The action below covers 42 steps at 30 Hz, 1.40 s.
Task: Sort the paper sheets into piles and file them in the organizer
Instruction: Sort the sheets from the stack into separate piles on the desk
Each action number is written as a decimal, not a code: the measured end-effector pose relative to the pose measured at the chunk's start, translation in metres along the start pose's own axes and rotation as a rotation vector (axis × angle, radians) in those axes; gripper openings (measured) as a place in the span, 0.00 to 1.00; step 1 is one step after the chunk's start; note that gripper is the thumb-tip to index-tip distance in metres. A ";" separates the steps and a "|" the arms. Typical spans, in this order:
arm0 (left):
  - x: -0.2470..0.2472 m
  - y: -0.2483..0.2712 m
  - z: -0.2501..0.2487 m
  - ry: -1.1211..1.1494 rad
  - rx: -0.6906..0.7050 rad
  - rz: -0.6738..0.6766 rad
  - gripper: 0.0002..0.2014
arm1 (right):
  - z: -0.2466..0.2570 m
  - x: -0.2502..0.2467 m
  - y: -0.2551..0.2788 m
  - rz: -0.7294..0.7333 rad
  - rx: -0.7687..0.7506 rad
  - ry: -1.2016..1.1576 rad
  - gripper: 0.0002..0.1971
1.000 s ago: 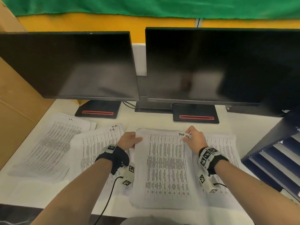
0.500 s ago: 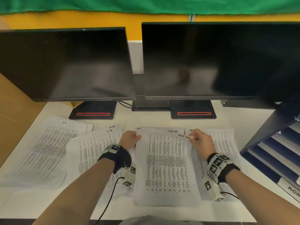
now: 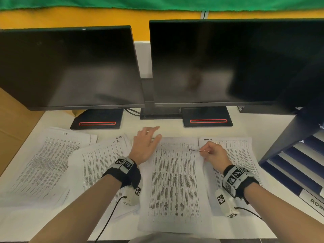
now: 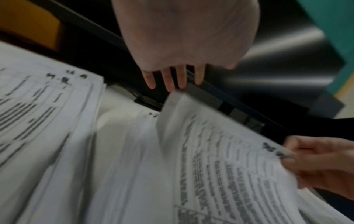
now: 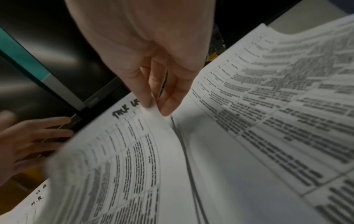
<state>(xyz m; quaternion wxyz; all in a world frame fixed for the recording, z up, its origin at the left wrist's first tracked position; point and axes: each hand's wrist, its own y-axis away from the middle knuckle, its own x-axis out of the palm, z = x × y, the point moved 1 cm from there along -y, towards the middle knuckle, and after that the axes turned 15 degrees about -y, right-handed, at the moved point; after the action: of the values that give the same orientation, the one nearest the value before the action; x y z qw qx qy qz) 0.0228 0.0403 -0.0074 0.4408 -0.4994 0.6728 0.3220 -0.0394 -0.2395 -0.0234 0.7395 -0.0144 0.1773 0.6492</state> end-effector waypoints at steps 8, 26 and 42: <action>0.030 0.002 0.002 -0.327 0.229 0.245 0.10 | 0.009 0.004 -0.022 0.093 0.195 -0.130 0.14; 0.031 0.008 0.001 -0.278 0.185 0.180 0.09 | 0.016 0.021 -0.034 -0.018 -0.118 0.367 0.14; 0.034 0.004 0.005 -0.319 0.127 0.290 0.13 | 0.001 0.017 0.015 -0.144 0.422 -0.035 0.30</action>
<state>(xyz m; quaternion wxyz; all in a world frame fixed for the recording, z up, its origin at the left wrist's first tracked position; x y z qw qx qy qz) 0.0167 0.0321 -0.0405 0.5213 -0.3114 0.6784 0.4136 -0.0521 -0.2204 -0.0243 0.7736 0.1393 0.2946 0.5434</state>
